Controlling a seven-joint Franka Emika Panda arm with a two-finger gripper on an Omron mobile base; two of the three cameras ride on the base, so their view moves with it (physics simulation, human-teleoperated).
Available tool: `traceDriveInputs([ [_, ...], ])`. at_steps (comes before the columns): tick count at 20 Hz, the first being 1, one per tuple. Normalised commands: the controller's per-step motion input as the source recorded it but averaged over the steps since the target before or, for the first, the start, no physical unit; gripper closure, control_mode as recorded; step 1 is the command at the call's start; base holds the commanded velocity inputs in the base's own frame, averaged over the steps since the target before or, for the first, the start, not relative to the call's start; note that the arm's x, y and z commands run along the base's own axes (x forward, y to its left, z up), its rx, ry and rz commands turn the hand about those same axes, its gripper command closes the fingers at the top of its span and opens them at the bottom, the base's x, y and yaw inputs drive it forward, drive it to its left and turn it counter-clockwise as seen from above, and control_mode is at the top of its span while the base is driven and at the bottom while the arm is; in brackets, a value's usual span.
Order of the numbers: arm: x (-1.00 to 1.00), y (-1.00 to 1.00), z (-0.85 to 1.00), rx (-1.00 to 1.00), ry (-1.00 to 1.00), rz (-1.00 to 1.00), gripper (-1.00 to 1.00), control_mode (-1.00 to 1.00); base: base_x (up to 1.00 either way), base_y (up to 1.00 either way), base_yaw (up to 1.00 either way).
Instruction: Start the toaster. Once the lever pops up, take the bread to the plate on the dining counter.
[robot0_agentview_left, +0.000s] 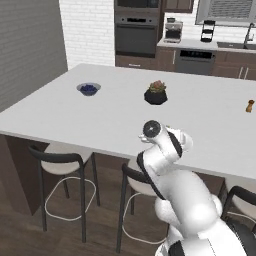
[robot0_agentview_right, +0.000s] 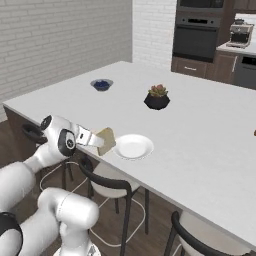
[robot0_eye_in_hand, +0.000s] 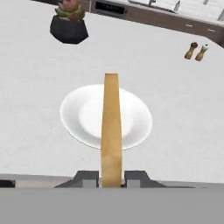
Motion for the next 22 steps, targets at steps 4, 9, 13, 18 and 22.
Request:
traceDriveInputs([
  [4, 0.39, -0.31, 0.03, 0.00, 0.23, -0.29, 1.00, -1.00, 0.00, 0.00, 0.00],
  [9, 0.41, -0.21, -0.07, -0.04, 0.03, -0.27, 1.00, -1.00, 0.00, 0.00, 0.00],
  [13, 0.45, -0.19, -0.18, -0.07, 0.00, -0.25, 1.00, -1.00, 0.00, 0.00, 0.00],
  [18, 0.54, -0.24, -0.11, -0.05, 0.00, -0.24, 1.00, -1.00, 0.00, 0.00, 0.00],
  [22, 0.53, -0.25, -0.09, -0.02, 0.02, -0.22, 1.00, -1.00, 0.00, 0.00, 0.00],
])
